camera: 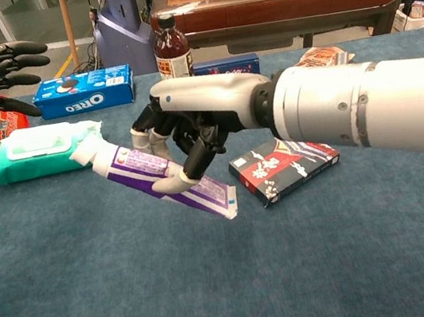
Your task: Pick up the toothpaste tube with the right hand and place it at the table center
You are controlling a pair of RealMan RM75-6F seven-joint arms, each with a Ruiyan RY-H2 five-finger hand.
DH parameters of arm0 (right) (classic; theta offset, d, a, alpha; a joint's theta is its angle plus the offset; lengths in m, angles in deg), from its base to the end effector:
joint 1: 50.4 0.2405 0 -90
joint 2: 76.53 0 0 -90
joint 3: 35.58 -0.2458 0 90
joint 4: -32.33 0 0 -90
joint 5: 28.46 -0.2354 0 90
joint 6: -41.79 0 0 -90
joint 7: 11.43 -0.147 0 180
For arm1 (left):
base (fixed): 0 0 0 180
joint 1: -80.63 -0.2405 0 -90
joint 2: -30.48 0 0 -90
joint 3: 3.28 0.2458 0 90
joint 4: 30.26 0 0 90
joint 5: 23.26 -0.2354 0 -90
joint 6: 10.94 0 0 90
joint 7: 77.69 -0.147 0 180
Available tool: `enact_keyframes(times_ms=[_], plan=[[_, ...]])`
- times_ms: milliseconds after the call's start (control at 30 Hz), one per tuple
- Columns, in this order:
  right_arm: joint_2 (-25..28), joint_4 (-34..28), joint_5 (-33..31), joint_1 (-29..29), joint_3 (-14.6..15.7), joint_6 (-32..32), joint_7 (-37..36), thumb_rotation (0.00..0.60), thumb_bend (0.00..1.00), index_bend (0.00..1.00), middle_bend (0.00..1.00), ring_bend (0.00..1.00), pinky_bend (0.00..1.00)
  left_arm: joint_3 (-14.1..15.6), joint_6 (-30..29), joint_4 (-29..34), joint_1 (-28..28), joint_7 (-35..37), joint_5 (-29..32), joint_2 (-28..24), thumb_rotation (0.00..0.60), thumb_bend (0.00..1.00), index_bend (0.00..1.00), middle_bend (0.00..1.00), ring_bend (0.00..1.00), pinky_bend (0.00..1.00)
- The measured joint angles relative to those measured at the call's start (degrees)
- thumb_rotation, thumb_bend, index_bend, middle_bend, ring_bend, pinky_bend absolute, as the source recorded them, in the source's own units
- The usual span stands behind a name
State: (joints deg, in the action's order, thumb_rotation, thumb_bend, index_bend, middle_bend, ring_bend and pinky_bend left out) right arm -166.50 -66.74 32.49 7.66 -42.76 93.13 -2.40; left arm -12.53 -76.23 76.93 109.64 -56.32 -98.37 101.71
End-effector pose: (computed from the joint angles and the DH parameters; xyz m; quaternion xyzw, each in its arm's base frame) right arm -0.0123 -0.2863 -0.0762 0.7829 -0.4243 0.4176 0.1808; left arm -0.1491 0.2823 0.0471 -0.5401 -0.5867 -0.5447 0.2594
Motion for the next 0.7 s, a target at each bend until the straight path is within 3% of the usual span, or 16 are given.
enact_keyframes(times_ms=[467,700], plan=[[-10.12,3.97,-2.64,-1.11,-3.8,3.01,2.37,0.6,0.99,0.91,0.79,0.76,0.78,-1.15,-5.55,-3.84,-1.14,-5.32,-1.66,4.93,0.0,0.15,0.0,0.0,0.0,0.11],[-13.6,7.56,-0.62,-1.67,-5.21,4.5,1.25,0.6,0.98,0.91,0.79,0.76,0.79,-1.24,-5.13,-3.91,-1.37,-4.67,-1.82,5.92,0.0,0.15,0.0,0.0,0.0,0.1]])
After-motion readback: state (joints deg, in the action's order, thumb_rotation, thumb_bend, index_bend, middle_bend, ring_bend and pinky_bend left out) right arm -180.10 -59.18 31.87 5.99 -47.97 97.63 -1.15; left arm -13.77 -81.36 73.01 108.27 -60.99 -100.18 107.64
